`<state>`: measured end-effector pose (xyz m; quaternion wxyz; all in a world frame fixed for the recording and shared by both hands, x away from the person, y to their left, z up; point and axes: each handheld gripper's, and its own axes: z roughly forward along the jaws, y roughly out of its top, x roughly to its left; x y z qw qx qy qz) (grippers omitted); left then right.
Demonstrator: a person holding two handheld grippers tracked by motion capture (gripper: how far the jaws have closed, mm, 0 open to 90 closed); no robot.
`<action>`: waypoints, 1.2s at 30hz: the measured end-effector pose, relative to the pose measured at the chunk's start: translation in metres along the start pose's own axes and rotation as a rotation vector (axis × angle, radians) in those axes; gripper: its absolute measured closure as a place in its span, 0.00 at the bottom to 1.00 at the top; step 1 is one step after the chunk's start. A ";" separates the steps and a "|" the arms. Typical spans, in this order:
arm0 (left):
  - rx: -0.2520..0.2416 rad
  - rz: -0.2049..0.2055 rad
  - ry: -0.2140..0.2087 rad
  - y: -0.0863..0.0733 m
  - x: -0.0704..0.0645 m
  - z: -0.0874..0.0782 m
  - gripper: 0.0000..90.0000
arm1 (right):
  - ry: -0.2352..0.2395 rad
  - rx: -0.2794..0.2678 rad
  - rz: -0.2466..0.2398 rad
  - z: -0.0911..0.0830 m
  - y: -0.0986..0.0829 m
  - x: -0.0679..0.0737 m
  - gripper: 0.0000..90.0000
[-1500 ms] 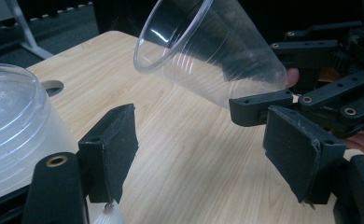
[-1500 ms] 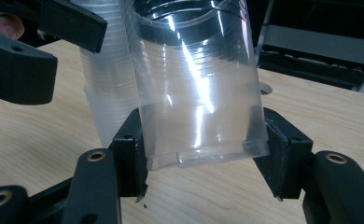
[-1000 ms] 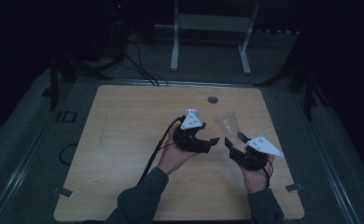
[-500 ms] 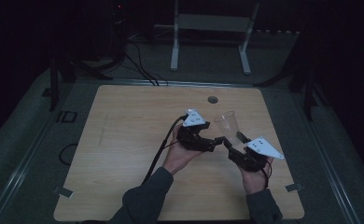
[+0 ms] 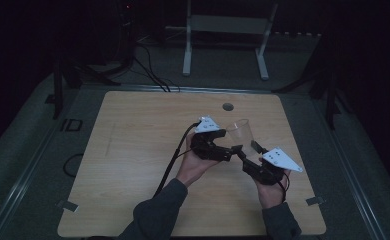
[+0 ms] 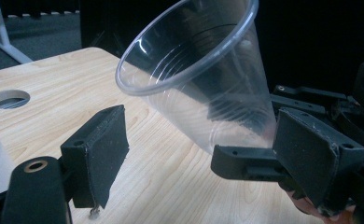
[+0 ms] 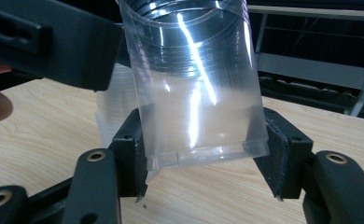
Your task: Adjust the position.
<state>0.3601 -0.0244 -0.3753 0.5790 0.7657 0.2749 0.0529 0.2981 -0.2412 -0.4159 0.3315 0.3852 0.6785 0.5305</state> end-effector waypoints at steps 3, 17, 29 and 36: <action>-0.006 -0.022 -0.015 0.000 0.002 0.002 0.20 | 0.007 -0.003 0.001 0.000 0.000 0.001 0.47; -0.031 -0.044 -0.033 0.001 0.000 0.004 0.20 | 0.027 -0.019 -0.009 -0.001 0.001 0.004 0.47; -0.057 -0.059 -0.049 0.003 -0.003 0.007 0.20 | 0.030 -0.028 -0.012 -0.001 0.002 0.005 0.47; -0.070 -0.082 -0.052 0.004 -0.002 0.009 0.20 | 0.033 -0.023 -0.009 0.000 0.001 0.005 0.47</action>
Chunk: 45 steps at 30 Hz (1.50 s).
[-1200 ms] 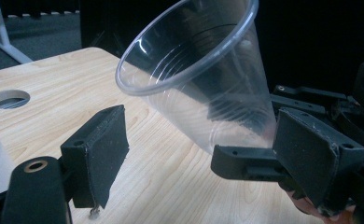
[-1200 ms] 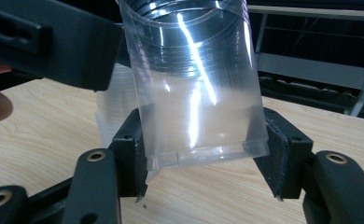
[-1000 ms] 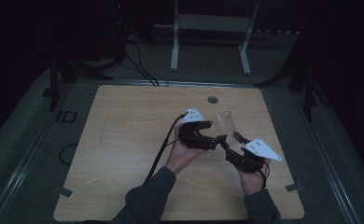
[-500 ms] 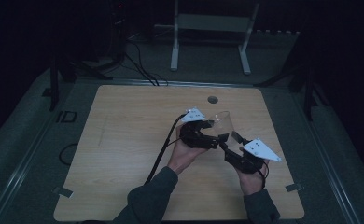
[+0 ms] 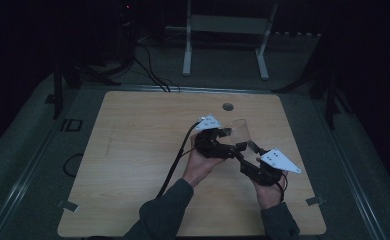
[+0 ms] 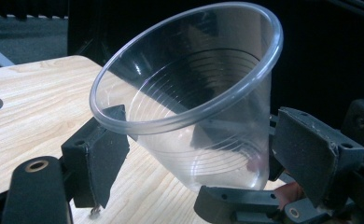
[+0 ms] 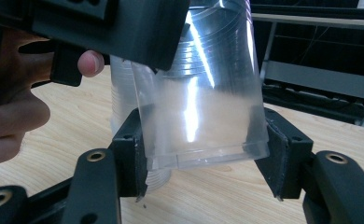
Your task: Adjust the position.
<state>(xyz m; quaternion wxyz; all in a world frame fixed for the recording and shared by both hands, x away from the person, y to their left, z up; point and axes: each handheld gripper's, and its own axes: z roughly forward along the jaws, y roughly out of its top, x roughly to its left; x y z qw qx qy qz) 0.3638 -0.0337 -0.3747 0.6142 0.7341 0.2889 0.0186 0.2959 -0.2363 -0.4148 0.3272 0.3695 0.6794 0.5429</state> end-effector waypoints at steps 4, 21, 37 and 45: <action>-0.015 -0.022 -0.002 0.000 0.000 0.001 0.20 | 0.000 0.003 -0.002 0.001 0.000 0.000 0.47; -0.063 0.003 0.020 -0.002 -0.007 0.000 0.34 | 0.016 0.022 -0.002 0.002 -0.002 -0.002 0.46; -0.067 0.037 0.038 -0.003 -0.010 -0.002 0.36 | 0.054 0.061 -0.032 0.005 0.001 -0.003 0.42; -0.077 0.041 0.044 -0.003 -0.010 -0.004 0.36 | 0.075 0.096 -0.041 0.007 0.001 -0.003 0.34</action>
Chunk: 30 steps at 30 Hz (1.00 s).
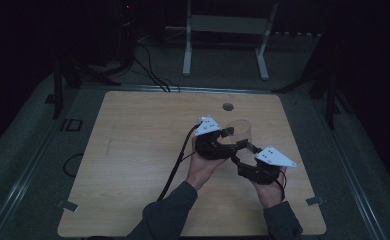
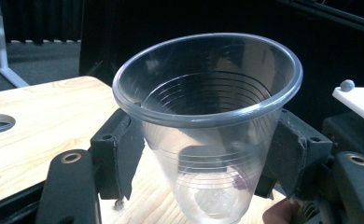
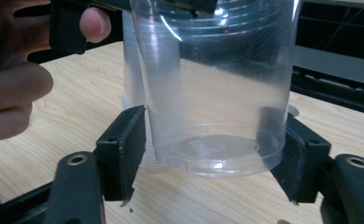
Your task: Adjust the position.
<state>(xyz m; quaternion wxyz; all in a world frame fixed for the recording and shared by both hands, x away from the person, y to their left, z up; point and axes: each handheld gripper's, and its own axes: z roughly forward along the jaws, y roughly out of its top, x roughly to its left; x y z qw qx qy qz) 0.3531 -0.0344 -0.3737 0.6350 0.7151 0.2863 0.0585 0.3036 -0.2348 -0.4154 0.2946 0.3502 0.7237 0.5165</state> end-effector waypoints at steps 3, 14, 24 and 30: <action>0.002 0.002 0.001 0.000 0.000 -0.001 0.36 | 0.012 0.012 -0.001 0.000 0.001 -0.002 0.32; 0.035 0.046 0.025 -0.002 0.001 -0.001 0.36 | 0.053 0.044 -0.014 -0.004 0.009 -0.009 0.27; 0.102 0.124 0.038 -0.006 -0.003 0.003 0.35 | 0.103 0.095 -0.033 0.000 0.010 -0.010 0.29; 0.111 0.139 0.043 -0.006 -0.005 0.003 0.35 | 0.114 0.107 -0.029 0.002 0.008 -0.010 0.36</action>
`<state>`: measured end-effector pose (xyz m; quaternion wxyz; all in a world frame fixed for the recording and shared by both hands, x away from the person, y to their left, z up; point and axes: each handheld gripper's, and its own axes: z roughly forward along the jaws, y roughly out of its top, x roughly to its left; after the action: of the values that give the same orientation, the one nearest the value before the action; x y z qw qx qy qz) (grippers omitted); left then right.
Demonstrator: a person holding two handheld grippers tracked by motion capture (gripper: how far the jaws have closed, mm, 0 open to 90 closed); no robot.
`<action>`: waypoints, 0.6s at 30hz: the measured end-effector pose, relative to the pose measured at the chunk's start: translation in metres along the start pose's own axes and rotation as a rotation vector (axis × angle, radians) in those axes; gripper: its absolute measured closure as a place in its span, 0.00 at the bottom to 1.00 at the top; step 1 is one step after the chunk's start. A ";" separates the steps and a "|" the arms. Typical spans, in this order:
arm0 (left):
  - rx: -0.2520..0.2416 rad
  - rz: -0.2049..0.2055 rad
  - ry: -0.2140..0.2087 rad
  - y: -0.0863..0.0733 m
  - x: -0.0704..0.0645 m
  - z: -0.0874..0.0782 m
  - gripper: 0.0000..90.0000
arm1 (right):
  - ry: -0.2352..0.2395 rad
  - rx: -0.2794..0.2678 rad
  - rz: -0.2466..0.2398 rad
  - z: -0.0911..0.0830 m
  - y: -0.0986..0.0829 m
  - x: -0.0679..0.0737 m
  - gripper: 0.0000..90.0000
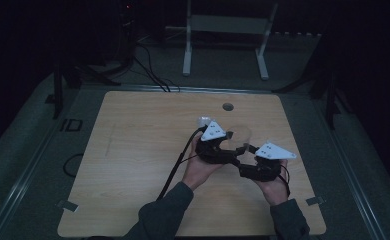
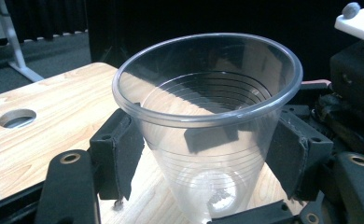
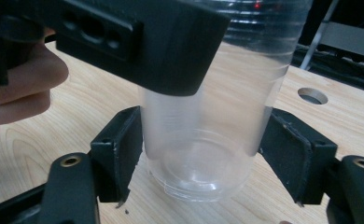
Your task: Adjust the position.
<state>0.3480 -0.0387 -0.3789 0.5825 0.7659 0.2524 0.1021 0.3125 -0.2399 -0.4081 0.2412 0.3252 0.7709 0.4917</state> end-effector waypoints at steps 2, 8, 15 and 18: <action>0.003 0.003 0.001 0.000 0.000 0.000 0.35 | 0.000 0.001 0.000 0.001 -0.001 0.000 0.38; 0.003 -0.003 0.001 0.000 0.000 0.000 0.34 | 0.000 -0.005 -0.006 0.001 -0.002 0.001 0.44; -0.013 -0.023 -0.010 0.000 -0.001 0.000 0.30 | -0.006 -0.016 -0.008 0.000 -0.002 0.002 0.45; -0.018 -0.034 -0.014 0.000 -0.001 0.001 0.28 | -0.007 -0.020 -0.007 0.000 -0.003 0.003 0.45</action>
<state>0.3479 -0.0402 -0.3791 0.5927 0.7570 0.2604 0.0888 0.3098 -0.2387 -0.4110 0.2488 0.3217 0.7664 0.4972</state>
